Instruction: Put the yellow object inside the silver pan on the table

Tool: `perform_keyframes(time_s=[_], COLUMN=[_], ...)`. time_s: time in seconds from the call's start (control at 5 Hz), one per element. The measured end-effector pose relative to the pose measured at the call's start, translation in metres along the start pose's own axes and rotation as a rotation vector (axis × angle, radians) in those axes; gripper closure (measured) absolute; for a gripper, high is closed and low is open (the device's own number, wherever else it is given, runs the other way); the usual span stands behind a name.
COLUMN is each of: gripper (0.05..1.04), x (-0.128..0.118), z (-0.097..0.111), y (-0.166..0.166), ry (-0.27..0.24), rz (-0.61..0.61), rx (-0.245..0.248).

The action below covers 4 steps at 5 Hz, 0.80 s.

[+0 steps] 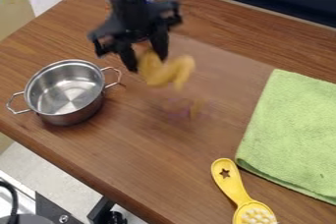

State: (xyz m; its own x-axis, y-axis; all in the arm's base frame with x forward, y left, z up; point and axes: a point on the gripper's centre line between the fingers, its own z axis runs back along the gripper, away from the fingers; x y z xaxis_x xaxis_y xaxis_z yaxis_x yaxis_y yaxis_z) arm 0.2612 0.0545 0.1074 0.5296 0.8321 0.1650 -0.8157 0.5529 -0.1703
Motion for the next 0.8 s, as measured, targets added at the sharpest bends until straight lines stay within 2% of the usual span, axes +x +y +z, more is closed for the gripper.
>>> perform_keyframes(time_s=[0.2, 0.4, 0.6, 0.8], gripper=[0.588, 0.588, 0.588, 0.588], x=[0.026, 0.043, 0.062, 0.071], z=[0.006, 0.000, -0.006, -0.002], y=[0.014, 0.035, 0.057, 0.072], ry=[-0.019, -0.039, -0.062, -0.058], rz=[0.020, 0.024, 0.038, 0.030], rx=[0.004, 0.042, 0.053, 0.053])
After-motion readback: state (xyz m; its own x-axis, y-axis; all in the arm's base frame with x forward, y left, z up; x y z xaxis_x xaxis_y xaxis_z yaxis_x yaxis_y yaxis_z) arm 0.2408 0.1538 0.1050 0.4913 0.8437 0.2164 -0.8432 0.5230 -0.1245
